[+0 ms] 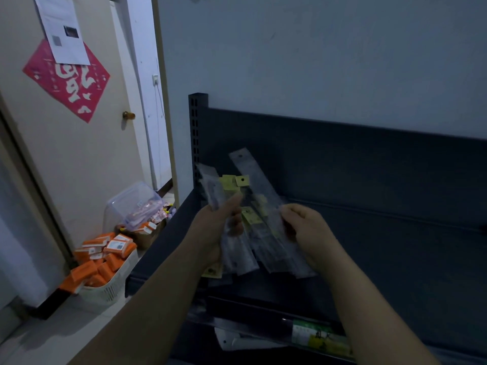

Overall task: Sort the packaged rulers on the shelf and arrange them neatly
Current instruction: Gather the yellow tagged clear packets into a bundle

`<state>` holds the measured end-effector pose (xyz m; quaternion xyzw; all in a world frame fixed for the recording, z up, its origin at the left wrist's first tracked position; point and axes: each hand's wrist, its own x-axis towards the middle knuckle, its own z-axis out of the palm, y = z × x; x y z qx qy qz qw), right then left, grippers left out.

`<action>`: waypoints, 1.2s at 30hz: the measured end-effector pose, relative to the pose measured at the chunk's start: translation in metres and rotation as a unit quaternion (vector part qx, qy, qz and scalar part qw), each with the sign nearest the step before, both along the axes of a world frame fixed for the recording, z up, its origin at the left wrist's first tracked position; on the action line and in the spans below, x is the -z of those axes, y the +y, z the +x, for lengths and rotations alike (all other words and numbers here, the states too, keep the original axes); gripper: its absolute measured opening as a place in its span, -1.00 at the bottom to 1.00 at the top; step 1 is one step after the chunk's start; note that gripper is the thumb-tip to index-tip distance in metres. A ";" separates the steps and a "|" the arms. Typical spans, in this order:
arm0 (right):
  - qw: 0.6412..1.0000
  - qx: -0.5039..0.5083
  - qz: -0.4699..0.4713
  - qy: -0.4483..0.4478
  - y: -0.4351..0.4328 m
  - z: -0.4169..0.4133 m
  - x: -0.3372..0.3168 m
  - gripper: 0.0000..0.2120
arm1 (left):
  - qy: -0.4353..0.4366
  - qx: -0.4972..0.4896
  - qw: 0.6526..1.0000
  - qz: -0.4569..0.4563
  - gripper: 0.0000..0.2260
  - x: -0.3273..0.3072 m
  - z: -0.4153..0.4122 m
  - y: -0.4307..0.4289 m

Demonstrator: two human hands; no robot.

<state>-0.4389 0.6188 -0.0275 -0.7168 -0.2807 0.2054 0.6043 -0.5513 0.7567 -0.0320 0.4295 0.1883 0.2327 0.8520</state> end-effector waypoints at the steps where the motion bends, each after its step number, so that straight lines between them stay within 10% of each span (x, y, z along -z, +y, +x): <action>1: 0.999 -0.037 -0.001 0.001 0.000 -0.005 -0.001 -0.76 | -0.012 0.006 1.000 -0.010 -0.78 -0.003 0.003 -0.004; 17: 0.879 -0.062 -0.360 -0.307 -0.007 0.017 0.037 -0.53 | 0.026 -0.002 0.993 -0.118 -0.91 0.026 -0.013 0.029; 25: 0.923 0.015 -0.274 -0.270 -0.016 0.028 0.044 -0.58 | 0.031 -0.001 0.997 -0.077 -0.91 0.026 -0.009 0.022; 36: 0.866 0.048 -0.292 -0.403 -0.003 0.017 0.043 -0.74 | 0.042 0.000 0.998 -0.052 -0.91 0.029 -0.009 0.022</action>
